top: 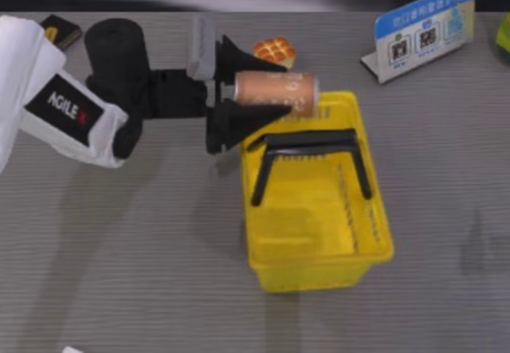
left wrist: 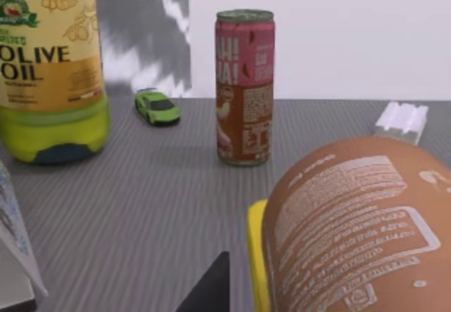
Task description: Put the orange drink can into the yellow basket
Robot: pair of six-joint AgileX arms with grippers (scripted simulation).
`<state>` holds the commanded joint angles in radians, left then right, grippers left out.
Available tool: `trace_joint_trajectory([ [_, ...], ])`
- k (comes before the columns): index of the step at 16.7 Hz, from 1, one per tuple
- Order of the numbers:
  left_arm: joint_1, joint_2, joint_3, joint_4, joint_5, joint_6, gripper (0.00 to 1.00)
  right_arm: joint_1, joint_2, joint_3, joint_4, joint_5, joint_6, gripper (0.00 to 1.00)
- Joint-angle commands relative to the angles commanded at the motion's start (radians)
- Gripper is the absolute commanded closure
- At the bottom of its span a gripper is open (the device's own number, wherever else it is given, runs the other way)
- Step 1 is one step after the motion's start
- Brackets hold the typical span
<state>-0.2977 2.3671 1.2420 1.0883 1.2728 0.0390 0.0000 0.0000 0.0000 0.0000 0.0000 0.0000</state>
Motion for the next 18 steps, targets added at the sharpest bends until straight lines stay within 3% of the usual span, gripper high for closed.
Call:
trace_joint_trajectory([
  [2,0.000,0.000,0.000,0.000,0.000,0.000,0.00,0.000,0.000,0.000,0.000,0.000,0.000,0.00],
  [12,-0.002,-0.012,-0.003,-0.007,-0.007,-0.001,0.00,0.005,0.009,0.009,-0.007,-0.001,-0.006,0.00],
  [15,0.012,-0.102,-0.045,-0.052,-0.061,-0.018,0.00,0.041,0.094,0.093,-0.074,-0.004,-0.056,0.00],
  [18,0.043,-0.281,-0.127,-0.137,-0.165,-0.045,0.00,0.104,0.270,0.264,-0.202,-0.005,-0.149,0.00],
])
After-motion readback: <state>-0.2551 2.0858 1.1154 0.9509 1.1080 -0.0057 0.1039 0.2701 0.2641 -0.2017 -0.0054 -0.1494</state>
